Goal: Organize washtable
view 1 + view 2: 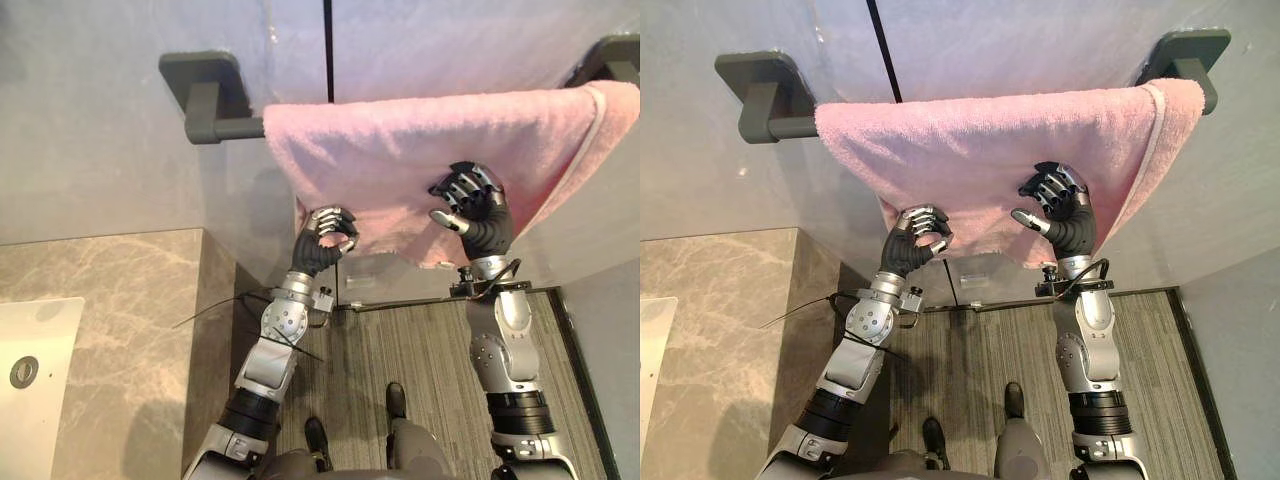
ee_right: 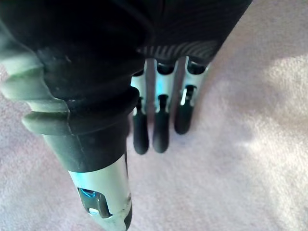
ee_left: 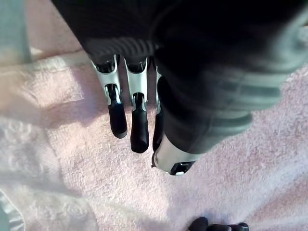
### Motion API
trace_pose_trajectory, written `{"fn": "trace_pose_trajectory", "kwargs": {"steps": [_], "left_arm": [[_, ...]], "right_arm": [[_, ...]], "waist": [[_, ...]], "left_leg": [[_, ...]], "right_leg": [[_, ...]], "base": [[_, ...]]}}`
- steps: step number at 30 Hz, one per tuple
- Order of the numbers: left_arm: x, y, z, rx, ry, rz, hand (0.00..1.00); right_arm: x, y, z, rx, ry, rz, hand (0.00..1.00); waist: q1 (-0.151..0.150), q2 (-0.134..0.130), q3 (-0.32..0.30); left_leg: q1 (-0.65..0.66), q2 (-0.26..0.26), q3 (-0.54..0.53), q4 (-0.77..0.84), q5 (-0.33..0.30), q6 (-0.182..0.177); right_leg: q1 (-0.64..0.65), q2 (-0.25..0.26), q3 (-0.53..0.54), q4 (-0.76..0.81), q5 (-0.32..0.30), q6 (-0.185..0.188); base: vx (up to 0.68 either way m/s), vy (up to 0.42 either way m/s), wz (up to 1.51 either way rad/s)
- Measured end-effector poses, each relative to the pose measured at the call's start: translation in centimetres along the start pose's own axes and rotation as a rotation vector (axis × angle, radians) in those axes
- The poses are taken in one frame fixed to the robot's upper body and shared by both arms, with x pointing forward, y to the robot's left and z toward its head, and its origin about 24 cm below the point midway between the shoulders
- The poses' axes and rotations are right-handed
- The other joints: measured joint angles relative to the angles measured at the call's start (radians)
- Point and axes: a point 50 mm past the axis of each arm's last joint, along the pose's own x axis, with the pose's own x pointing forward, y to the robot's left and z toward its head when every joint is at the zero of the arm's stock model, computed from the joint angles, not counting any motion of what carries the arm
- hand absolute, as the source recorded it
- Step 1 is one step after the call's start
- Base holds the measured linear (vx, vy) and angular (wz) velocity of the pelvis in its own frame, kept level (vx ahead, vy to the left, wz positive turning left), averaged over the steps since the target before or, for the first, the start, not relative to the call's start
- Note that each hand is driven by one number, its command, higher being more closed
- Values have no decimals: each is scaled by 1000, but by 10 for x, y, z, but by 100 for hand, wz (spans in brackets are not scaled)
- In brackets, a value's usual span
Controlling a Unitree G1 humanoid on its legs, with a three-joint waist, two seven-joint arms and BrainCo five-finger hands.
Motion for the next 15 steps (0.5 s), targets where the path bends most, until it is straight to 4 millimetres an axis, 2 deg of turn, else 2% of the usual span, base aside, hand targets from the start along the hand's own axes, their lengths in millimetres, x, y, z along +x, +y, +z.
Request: {"fn": "trace_pose_trajectory", "kwargs": {"steps": [6,12,15], "left_arm": [[-7,5,-7,-1,33,23,0],[-31,9,-26,-3,131,43,0],[-47,11,-37,20,190,42,0]], "right_arm": [[-18,-10,-18,-18,99,-48,0],[-54,-21,-52,-70,319,-84,0],[-79,-29,-69,-92,448,-125,0]], "waist": [[2,-1,0],[3,-2,0],[5,-10,-5]], "left_leg": [[4,1,-11,-1,12,1],[23,5,-12,-1,12,1],[34,4,-11,0,12,1]], "right_leg": [[20,2,-6,-29,22,-9],[42,6,-2,-35,22,-9],[50,6,3,-35,22,-9]], "base": [[-4,-13,4],[3,-24,-1],[-5,-9,-1]]}}
